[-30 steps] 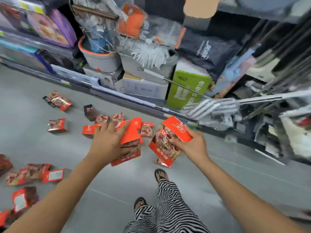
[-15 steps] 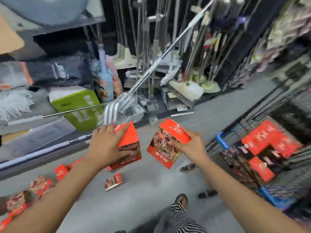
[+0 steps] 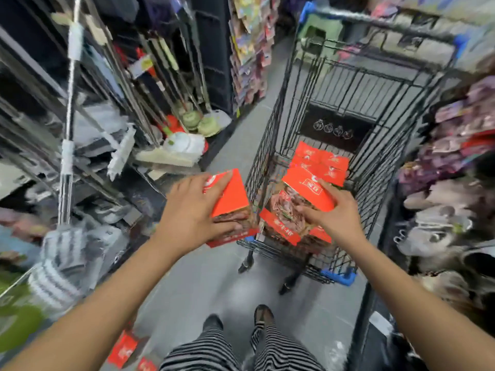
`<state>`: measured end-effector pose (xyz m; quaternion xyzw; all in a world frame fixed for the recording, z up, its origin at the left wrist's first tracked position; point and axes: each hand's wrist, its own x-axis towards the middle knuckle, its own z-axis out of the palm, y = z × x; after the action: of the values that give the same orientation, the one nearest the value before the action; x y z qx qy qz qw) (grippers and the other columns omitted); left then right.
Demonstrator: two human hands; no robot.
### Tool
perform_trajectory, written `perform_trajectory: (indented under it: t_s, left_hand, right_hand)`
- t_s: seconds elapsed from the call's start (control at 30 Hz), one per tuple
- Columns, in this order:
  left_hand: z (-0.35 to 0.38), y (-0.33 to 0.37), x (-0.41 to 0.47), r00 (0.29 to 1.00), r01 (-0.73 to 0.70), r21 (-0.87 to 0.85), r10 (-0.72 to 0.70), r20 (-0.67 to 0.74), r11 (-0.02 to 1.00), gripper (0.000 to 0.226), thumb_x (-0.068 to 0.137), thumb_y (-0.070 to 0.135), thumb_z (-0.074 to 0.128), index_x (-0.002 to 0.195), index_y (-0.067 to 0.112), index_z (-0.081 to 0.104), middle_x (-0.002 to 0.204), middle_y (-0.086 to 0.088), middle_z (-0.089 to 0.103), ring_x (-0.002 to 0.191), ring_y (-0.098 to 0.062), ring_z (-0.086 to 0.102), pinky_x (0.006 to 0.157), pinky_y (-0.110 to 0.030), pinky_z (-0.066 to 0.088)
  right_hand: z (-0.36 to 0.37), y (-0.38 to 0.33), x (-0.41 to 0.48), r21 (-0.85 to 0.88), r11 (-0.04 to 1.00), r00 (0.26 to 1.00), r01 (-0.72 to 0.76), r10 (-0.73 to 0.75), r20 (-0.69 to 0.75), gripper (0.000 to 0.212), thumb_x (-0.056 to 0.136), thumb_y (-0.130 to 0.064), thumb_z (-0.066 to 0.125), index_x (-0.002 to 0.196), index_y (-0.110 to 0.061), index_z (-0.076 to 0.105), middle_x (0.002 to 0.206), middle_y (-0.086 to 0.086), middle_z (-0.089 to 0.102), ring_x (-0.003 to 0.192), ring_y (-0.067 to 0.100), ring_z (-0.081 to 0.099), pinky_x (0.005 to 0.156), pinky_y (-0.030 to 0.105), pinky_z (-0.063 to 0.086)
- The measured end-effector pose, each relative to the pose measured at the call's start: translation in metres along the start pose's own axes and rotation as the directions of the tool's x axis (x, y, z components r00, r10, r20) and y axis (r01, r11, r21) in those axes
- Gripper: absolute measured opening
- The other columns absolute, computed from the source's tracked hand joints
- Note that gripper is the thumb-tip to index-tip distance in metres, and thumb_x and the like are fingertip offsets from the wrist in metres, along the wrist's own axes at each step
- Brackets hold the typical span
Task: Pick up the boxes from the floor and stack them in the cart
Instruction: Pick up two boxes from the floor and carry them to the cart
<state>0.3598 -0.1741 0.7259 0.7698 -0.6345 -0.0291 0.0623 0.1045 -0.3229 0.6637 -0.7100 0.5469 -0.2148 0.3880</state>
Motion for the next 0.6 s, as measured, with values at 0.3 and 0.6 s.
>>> perform_trajectory:
  t_s: [0.3, 0.6]
  left_hand:
    - [0.081, 0.048, 0.105, 0.899, -0.416, -0.138, 0.429, 0.084, 0.899, 0.092, 0.065, 0.076, 0.041, 0.141, 0.025, 0.032, 0.116, -0.021, 0.056, 0.098, -0.039, 0.056, 0.083, -0.048, 0.046]
    - [0.196, 0.045, 0.142, 0.729, -0.593, -0.154, 0.608, 0.314, 0.791, 0.094, 0.068, 0.075, 0.054, 0.145, 0.028, 0.027, 0.13, -0.021, 0.05, 0.117, -0.04, 0.049, 0.097, -0.053, 0.038]
  right_hand:
    - [-0.012, 0.081, 0.001, 0.085, 0.951, 0.941, -0.296, 0.306, -0.142, 0.115, 0.039, -0.056, 0.088, 0.139, -0.018, 0.044, 0.121, 0.005, 0.05, 0.112, 0.022, 0.054, 0.095, 0.03, 0.046]
    - [0.019, 0.146, 0.008, -0.014, 0.92, 0.919, -0.393, 0.392, -0.044, 0.089, 0.051, -0.029, 0.095, 0.128, -0.02, 0.05, 0.113, 0.0, 0.045, 0.104, 0.018, 0.051, 0.085, 0.023, 0.037]
